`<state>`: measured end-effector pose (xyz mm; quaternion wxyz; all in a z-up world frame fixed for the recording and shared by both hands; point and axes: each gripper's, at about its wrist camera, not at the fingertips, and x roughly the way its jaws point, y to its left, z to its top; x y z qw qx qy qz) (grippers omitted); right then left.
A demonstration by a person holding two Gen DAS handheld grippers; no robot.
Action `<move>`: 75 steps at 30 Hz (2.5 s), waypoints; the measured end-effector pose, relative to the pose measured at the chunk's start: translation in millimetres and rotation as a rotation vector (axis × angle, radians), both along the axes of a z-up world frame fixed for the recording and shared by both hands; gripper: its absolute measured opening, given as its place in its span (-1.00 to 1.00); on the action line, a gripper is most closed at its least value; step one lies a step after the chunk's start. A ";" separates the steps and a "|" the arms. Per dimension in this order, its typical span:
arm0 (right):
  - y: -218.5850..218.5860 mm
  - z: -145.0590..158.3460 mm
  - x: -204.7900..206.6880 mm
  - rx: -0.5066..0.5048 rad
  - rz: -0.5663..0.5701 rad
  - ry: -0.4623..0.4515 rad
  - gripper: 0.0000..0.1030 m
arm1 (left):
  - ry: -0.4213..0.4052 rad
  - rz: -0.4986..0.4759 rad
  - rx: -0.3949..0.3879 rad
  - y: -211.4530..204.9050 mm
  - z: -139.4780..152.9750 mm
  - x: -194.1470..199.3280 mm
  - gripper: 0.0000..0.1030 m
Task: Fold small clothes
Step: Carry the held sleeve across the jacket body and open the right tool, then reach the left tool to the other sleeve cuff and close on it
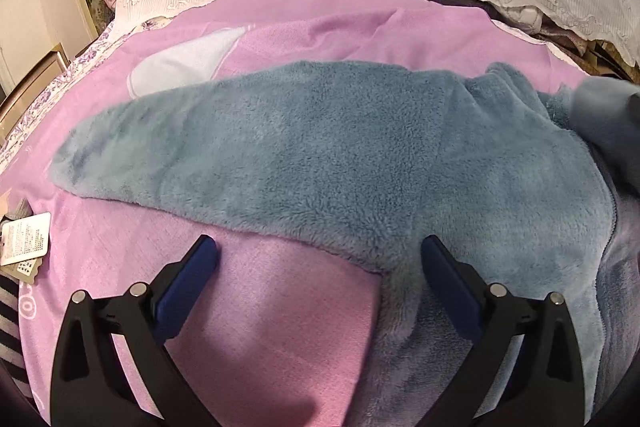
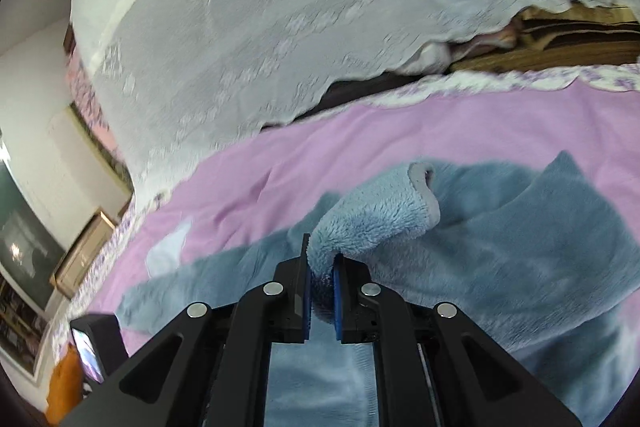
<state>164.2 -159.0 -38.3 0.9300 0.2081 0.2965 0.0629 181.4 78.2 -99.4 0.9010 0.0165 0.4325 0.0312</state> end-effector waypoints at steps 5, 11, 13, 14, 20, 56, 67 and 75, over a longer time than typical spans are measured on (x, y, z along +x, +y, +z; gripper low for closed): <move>14.8 -16.4 8.0 -0.013 0.030 0.041 -0.83 | 0.004 0.009 0.000 -3.2 0.2 4.3 0.92; 33.0 -17.7 15.1 -0.025 0.081 0.044 -0.80 | 0.003 0.011 0.002 -4.7 -0.1 6.0 0.92; 40.9 -28.6 23.8 -0.048 0.133 0.112 -0.68 | 0.003 0.011 -0.002 -4.0 -0.3 6.2 0.92; 43.0 -34.5 25.7 -0.050 0.154 0.140 -0.54 | 0.002 0.010 -0.002 -3.7 -0.5 6.1 0.92; 37.2 -27.3 14.6 -0.008 0.241 0.137 -0.44 | 0.003 0.008 -0.008 -2.9 0.4 5.6 0.92; -106.4 -38.3 10.5 -0.015 -0.081 0.201 -0.20 | 0.002 0.222 -0.391 150.9 18.6 -19.7 0.92; -92.2 -30.5 -50.2 -0.010 -0.034 0.093 -0.22 | -0.083 0.351 -0.724 232.0 -5.9 5.8 0.92; -75.4 -47.7 -51.8 -0.094 -0.015 0.115 -0.20 | -0.120 0.336 -0.547 216.2 -2.5 43.6 0.90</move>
